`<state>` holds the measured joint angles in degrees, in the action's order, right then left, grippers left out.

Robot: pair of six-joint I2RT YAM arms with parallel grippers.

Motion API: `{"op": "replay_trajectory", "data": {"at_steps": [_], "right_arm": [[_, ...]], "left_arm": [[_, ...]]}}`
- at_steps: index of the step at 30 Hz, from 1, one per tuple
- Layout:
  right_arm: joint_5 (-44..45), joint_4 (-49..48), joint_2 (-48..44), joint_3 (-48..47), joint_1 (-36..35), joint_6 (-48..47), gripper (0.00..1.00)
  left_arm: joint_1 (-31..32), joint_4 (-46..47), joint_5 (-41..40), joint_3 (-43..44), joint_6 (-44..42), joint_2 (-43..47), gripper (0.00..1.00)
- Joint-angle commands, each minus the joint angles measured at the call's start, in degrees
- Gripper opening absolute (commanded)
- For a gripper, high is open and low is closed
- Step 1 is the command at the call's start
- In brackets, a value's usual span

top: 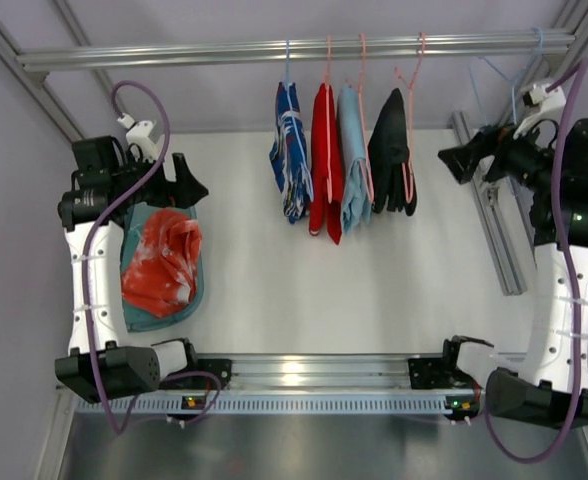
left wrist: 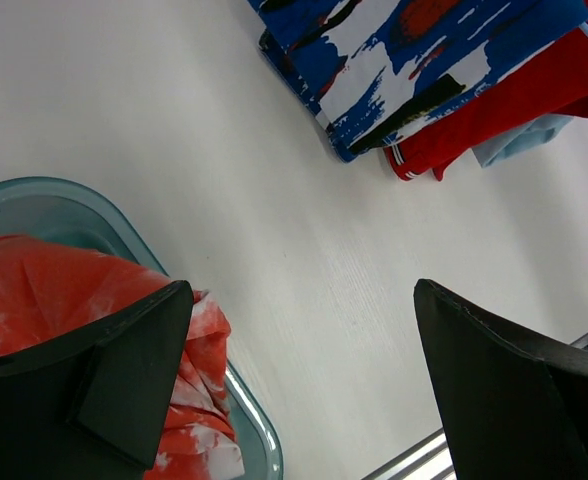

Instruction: Remove the trousers from the hanger

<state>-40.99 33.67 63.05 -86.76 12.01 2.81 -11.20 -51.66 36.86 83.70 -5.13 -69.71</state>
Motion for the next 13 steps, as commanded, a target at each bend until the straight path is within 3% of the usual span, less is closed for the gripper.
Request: {"op": "replay_trajectory", "data": {"at_steps": [1,13], "right_arm": [[-4.53,8.24,-5.63,4.56,-0.23,-8.25,0.99],[-5.68,20.82,-20.32,18.55,-0.23,-19.24,0.99]], "left_arm": [[0.48,-1.43,3.48,2.17,-3.13,-0.16,0.98],[0.83,-1.51,-5.21,-4.95,-2.79,5.11,0.98]]}}
